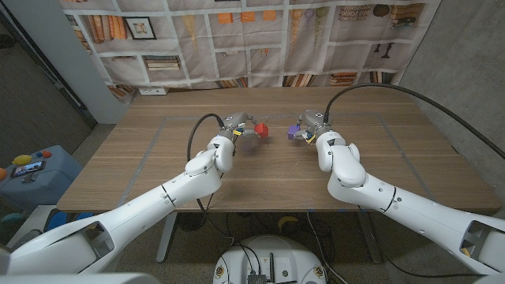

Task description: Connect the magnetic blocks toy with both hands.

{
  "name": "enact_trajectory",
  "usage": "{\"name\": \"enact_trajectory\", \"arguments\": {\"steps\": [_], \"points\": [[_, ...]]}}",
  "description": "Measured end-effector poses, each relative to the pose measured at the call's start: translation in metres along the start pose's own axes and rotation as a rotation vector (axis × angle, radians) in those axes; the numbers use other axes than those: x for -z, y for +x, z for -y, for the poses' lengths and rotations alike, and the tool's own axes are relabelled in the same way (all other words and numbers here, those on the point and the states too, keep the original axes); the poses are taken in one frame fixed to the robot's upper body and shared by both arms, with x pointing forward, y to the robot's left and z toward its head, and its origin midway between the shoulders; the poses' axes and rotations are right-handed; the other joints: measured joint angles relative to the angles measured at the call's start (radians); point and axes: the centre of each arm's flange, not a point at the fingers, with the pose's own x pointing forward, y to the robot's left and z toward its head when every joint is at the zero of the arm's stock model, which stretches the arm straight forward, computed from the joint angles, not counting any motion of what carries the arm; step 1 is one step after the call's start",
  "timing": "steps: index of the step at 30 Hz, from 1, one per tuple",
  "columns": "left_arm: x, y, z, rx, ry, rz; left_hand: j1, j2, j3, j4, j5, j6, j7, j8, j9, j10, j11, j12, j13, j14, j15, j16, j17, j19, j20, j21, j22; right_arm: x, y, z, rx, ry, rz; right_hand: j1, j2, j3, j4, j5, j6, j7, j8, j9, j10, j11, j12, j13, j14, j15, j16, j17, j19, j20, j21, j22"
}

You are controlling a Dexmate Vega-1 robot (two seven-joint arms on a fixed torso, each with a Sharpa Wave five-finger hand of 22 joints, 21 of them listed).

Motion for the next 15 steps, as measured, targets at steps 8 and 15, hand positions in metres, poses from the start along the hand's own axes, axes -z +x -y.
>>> {"name": "enact_trajectory", "arguments": {"steps": [8, 15], "points": [[-0.004, -0.001, 0.002, -0.028, -0.021, -0.002, 0.001, 0.001, 0.0, 0.0, 0.0, 0.0, 0.0, 0.0, 0.0, 0.0, 0.0, 0.0, 0.0, 0.0, 0.0, 0.0, 0.0, 0.0, 0.0, 0.0, 0.0, -0.006, 0.002, 0.002, 0.011, -0.032, -0.006, 0.0, 0.0, 0.0, 0.0, 0.0, 0.0, 0.0, 0.0, 0.0, 0.0, 0.0, 0.0, 0.0, 0.0, 0.0, 0.0, 0.0, -0.004, 0.004, 0.0, 0.0], [-0.006, -0.001, 0.004, -0.041, -0.048, -0.01, 0.001, 0.001, 0.0, 0.0, -0.001, 0.0, 0.0, 0.0, 0.0, 0.0, 0.0, 0.0, 0.0, 0.0, 0.0, 0.0, 0.0, 0.0, 0.0, 0.005, 0.0, -0.014, 0.002, 0.003, 0.027, -0.063, 0.007, 0.0, 0.0, -0.008, 0.0, 0.0, 0.0, 0.0, 0.0, 0.0, 0.0, 0.0, 0.0, 0.0, 0.0, 0.0, 0.0, 0.0, -0.004, 0.003, 0.0, 0.0]]}}
